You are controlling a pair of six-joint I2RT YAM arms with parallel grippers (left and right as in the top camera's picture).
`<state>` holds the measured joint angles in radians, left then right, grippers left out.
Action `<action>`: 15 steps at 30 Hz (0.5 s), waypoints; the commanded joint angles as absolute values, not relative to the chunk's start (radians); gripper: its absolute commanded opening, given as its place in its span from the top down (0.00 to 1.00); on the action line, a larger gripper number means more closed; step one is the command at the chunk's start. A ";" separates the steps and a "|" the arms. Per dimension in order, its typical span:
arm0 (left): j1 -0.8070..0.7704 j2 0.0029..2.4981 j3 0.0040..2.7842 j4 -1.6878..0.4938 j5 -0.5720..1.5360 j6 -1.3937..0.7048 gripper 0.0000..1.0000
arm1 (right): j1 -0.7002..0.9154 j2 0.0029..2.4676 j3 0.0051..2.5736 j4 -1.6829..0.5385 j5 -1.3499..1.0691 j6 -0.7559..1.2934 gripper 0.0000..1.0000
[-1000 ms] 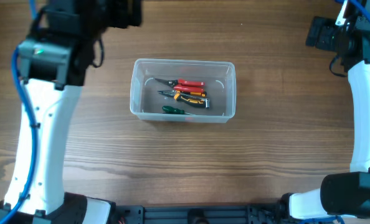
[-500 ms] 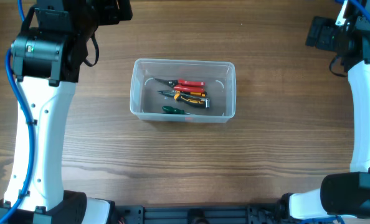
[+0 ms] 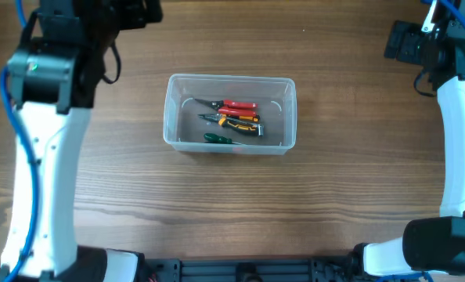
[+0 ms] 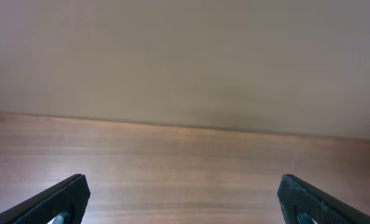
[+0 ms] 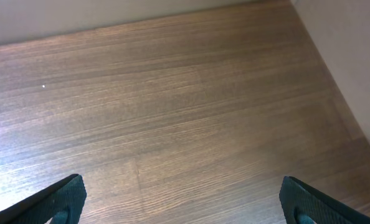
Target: Pack container
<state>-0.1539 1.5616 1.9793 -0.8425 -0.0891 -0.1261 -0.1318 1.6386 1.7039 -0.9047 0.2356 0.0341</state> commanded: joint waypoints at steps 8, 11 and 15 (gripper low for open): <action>0.019 0.978 1.649 -0.764 -0.106 -0.143 0.00 | -0.131 1.645 1.702 -0.902 0.231 0.054 0.00; 0.051 0.746 1.388 -0.682 -0.106 -0.144 0.00 | -0.131 1.645 1.702 -0.902 0.231 0.054 0.00; 0.074 0.469 1.005 -0.518 -0.092 -0.147 0.00 | -0.131 1.645 1.702 -0.902 0.231 0.053 0.00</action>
